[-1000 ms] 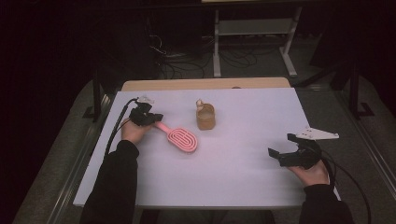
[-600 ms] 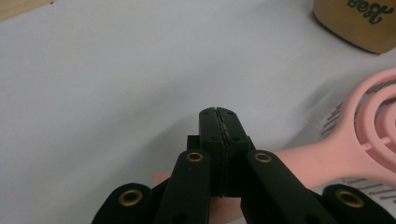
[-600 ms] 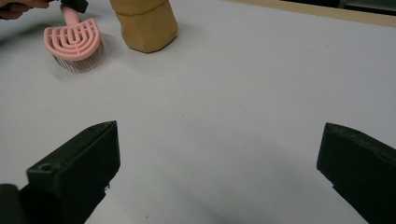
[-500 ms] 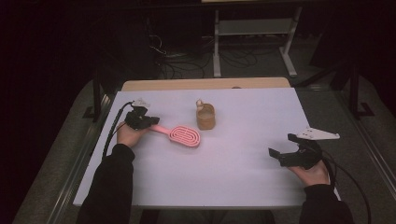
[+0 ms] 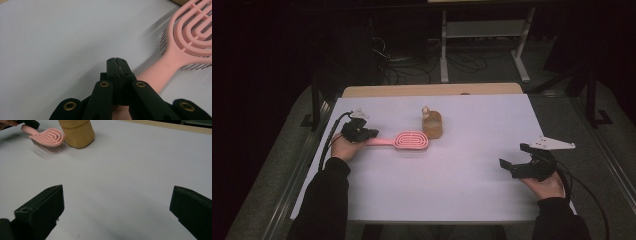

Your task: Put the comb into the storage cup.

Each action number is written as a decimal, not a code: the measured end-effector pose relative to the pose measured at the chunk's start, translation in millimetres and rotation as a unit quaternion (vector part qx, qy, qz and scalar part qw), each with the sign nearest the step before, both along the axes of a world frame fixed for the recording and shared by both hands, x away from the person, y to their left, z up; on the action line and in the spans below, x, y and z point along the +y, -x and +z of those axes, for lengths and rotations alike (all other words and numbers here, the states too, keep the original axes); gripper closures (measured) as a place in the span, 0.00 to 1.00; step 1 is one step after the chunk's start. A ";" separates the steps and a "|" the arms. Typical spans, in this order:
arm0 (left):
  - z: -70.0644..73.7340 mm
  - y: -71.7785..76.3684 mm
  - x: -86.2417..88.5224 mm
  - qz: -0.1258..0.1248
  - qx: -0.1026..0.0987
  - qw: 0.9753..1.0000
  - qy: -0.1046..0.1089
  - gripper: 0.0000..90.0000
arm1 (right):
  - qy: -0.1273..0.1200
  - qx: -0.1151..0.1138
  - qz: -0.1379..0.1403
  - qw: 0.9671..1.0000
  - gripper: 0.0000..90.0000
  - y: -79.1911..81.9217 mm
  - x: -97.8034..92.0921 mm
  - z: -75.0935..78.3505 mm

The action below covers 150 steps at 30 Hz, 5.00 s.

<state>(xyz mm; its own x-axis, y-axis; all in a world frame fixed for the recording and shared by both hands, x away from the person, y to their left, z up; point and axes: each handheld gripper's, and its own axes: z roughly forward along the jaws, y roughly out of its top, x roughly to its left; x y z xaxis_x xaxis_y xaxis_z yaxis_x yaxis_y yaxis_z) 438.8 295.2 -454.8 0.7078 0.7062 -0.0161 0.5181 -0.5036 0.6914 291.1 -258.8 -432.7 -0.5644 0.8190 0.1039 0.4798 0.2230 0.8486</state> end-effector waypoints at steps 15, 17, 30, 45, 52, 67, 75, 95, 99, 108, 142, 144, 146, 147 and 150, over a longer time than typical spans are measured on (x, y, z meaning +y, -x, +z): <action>3.7 6.7 1.5 -0.022 0.012 1.000 -0.012 1.00 | 0.000 0.002 0.000 1.000 0.00 -0.2 0.9 -0.2; 4.9 7.6 2.2 -0.024 0.012 1.000 -0.013 1.00 | -0.001 0.003 0.000 1.000 0.00 -0.2 0.8 -0.3; 24.6 12.6 7.9 -0.042 0.008 0.999 -0.025 1.00 | -0.002 0.004 0.001 1.000 0.00 -0.1 1.0 -0.3; 66.1 15.8 20.0 -0.061 -0.022 0.997 -0.051 1.00 | 0.001 0.005 0.004 1.000 0.00 -0.4 1.9 -0.8; 84.3 13.9 18.5 -0.086 -0.037 0.993 -0.067 1.00 | 0.001 0.007 0.004 1.000 0.00 -0.6 2.5 -1.2; 87.0 8.2 -6.6 -0.178 -0.045 0.974 -0.130 0.98 | 0.002 0.007 0.006 1.000 0.00 -0.7 2.5 -1.4; 78.8 6.0 -18.4 -0.191 -0.035 0.971 -0.140 0.91 | 0.003 0.009 0.009 1.000 0.00 -1.0 2.8 -1.9; 62.6 9.9 -45.2 -0.185 -0.008 0.968 -0.167 0.27 | -0.004 0.016 0.011 1.000 0.00 -1.5 2.0 -2.6; 58.5 9.2 -47.7 -0.185 -0.020 0.966 -0.177 0.17 | -0.004 0.017 0.011 1.000 0.00 -1.5 2.3 -2.8; 47.6 9.5 -54.0 -0.224 -0.014 0.952 -0.207 0.05 | -0.003 0.018 0.014 1.000 0.00 -1.9 2.0 -3.0; 14.4 -5.1 -75.2 -0.285 0.024 0.927 -0.242 0.44 | 0.002 0.026 0.018 1.000 0.00 -3.4 2.4 -6.6; 14.1 -4.3 -77.2 -0.289 0.023 0.926 -0.241 0.48 | 0.001 0.026 0.018 1.000 0.00 -3.5 2.0 -6.5; 14.1 -3.9 -79.2 -0.293 0.023 0.925 -0.240 0.52 | 0.001 0.026 0.018 1.000 0.00 -3.5 2.0 -6.5; 14.2 -4.1 -80.3 -0.295 0.023 0.925 -0.240 0.54 | 0.001 0.026 0.018 1.000 0.00 -3.5 2.1 -6.5; 13.7 -5.1 -83.8 -0.297 0.027 0.922 -0.246 0.58 | 0.002 0.026 0.018 0.999 0.00 -3.4 2.4 -6.5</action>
<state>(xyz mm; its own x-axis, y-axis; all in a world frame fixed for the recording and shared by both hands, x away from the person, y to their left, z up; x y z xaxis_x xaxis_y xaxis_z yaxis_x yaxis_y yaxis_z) 443.9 211.5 -441.1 0.9797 0.1257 0.1559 0.0771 -0.9552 0.2856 294.4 -256.4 -439.2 -0.5877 0.7984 0.1308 0.5147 0.2442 0.8219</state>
